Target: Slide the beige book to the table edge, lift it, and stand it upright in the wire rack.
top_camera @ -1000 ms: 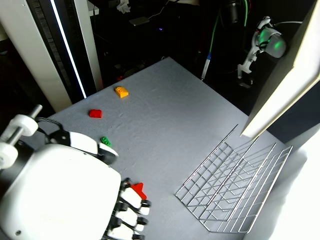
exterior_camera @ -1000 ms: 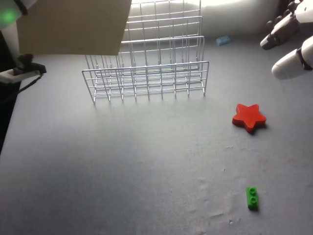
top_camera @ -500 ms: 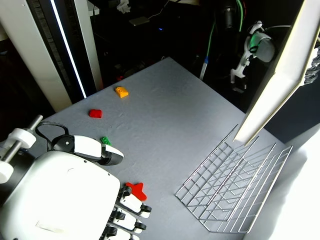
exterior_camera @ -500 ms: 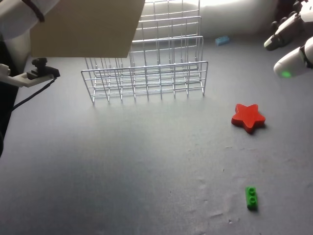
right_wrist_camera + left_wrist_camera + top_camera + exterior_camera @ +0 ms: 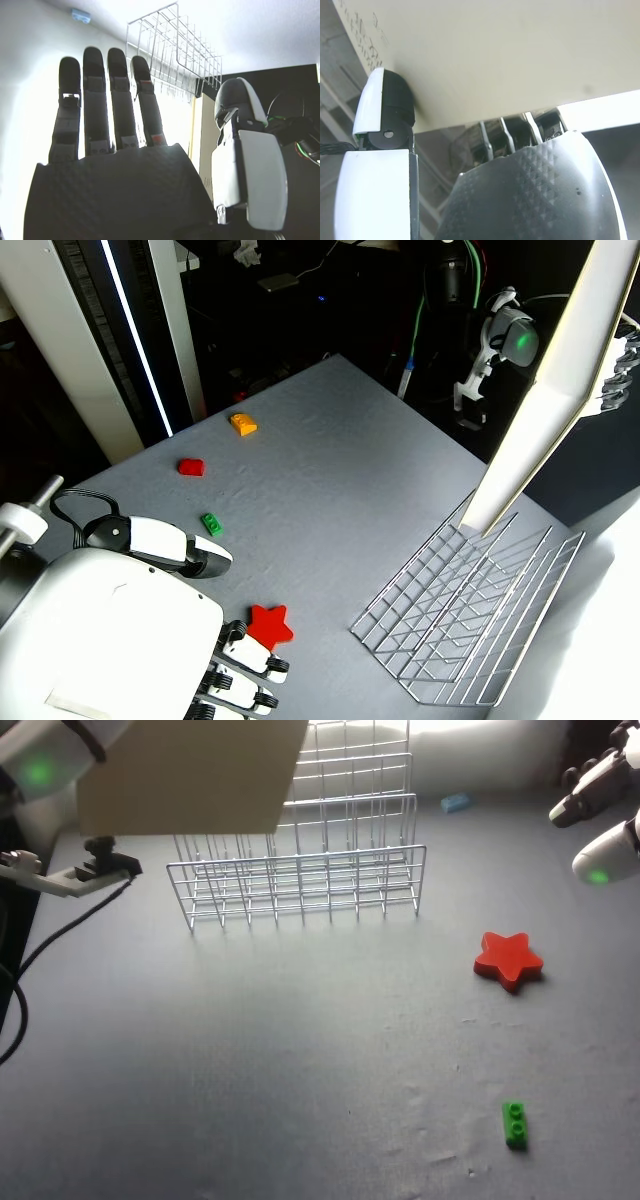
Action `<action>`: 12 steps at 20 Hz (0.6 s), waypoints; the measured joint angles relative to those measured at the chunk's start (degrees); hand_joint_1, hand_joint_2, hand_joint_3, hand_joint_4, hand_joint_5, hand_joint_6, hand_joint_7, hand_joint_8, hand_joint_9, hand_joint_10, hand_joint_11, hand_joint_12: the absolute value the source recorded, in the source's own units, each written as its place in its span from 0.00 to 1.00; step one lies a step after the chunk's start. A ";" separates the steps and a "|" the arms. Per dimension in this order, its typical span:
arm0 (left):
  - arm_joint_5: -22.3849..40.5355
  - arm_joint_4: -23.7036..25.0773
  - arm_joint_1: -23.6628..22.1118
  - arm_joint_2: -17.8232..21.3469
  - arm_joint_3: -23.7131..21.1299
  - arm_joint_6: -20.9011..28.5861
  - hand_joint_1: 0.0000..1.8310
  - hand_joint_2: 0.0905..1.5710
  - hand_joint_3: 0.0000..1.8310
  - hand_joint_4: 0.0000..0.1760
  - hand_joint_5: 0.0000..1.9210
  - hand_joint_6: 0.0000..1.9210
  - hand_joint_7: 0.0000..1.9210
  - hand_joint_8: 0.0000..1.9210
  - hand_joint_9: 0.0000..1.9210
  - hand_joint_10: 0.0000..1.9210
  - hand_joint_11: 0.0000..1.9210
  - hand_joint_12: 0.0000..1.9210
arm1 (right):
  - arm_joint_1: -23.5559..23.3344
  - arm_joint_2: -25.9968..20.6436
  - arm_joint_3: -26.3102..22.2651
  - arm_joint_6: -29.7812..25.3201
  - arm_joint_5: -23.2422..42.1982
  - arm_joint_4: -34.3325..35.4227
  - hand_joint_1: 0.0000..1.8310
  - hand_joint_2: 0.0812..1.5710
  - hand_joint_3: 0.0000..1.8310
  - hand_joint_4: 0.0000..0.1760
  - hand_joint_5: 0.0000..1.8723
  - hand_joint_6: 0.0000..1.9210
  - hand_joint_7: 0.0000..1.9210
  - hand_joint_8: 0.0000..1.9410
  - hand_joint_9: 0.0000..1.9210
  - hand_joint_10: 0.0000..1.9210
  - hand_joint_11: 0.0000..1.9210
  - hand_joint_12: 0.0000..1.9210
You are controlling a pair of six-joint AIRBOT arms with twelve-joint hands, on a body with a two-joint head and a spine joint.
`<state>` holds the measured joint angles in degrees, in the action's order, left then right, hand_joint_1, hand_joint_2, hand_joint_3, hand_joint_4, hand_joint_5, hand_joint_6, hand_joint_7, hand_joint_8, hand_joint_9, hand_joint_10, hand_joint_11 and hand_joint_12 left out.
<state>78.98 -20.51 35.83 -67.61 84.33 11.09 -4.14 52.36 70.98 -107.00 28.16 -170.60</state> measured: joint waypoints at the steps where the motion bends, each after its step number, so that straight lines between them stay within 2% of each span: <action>1: -0.13 0.37 0.00 -0.15 0.00 1.68 0.72 0.77 0.00 0.00 0.37 0.64 0.38 0.75 0.39 0.80 0.34 0.78 | 0.00 0.00 0.00 -0.07 0.02 0.00 0.11 0.70 0.00 0.00 0.20 0.00 0.22 0.00 0.22 0.00 0.00 0.52; 3: 0.02 1.36 -0.70 -0.96 0.63 4.66 0.72 0.77 0.00 0.00 0.37 0.64 0.38 0.75 0.39 0.80 0.33 0.78 | 0.00 -0.02 0.02 -0.50 -0.11 0.00 0.11 0.69 0.00 0.00 0.22 0.01 0.23 0.01 0.23 0.01 0.00 0.53; 12: -0.20 1.33 -2.14 -5.46 3.61 5.29 0.73 0.76 0.00 0.00 0.39 0.62 0.39 0.72 0.40 0.77 0.36 0.76 | -0.50 -0.13 0.00 -1.16 -0.90 0.00 0.11 0.69 0.00 0.00 0.21 0.00 0.23 0.00 0.23 0.00 0.00 0.53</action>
<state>78.78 -19.18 33.69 -73.08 87.94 16.38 -4.64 52.23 70.98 -108.16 27.27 -170.60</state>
